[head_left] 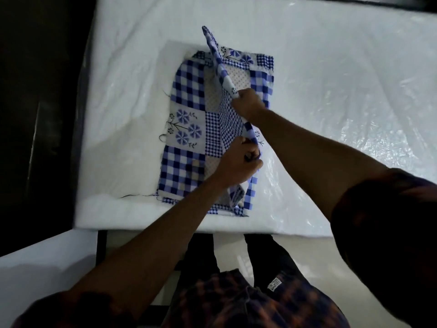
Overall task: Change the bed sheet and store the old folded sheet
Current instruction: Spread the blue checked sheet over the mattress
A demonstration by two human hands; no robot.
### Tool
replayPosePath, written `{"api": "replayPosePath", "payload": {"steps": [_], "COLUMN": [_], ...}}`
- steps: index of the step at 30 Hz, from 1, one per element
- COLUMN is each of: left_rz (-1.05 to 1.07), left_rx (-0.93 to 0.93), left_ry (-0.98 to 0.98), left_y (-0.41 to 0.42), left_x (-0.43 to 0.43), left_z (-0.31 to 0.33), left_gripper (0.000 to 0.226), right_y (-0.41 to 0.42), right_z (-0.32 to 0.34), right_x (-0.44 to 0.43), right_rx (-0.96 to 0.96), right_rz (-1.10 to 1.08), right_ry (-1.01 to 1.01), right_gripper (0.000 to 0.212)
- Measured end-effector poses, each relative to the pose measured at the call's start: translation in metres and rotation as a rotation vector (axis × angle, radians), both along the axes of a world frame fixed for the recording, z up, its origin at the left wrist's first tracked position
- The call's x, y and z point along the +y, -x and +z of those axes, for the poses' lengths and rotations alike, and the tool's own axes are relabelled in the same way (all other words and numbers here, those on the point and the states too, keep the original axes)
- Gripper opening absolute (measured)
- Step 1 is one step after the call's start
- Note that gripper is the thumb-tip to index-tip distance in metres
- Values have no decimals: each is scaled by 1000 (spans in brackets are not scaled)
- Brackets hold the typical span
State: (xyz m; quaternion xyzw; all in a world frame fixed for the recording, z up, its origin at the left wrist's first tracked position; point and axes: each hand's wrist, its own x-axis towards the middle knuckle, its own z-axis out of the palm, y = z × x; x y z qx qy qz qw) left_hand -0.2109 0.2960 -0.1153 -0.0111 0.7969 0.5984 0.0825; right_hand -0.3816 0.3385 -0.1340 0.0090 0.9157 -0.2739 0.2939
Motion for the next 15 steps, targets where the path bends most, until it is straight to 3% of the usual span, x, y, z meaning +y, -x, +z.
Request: {"api": "replayPosePath", "payload": {"steps": [5, 9, 13, 15], "left_rz": [-28, -186, -412, -383], "left_rx": [-36, -123, -253, -332], "left_ry": [-86, -33, 69, 80], "left_y": [10, 9, -2, -9], "left_x": [55, 133, 215, 246], "left_z": [15, 28, 24, 13], "left_gripper": [23, 23, 12, 21], "right_y": [5, -15, -41, -58], "right_z": [21, 28, 3, -17], "right_x": [82, 194, 309, 355], "right_rx": [202, 293, 191, 131], "right_rz": [-136, -332, -582, -729], "right_ry": [23, 108, 106, 78], "right_gripper": [18, 22, 32, 46]}}
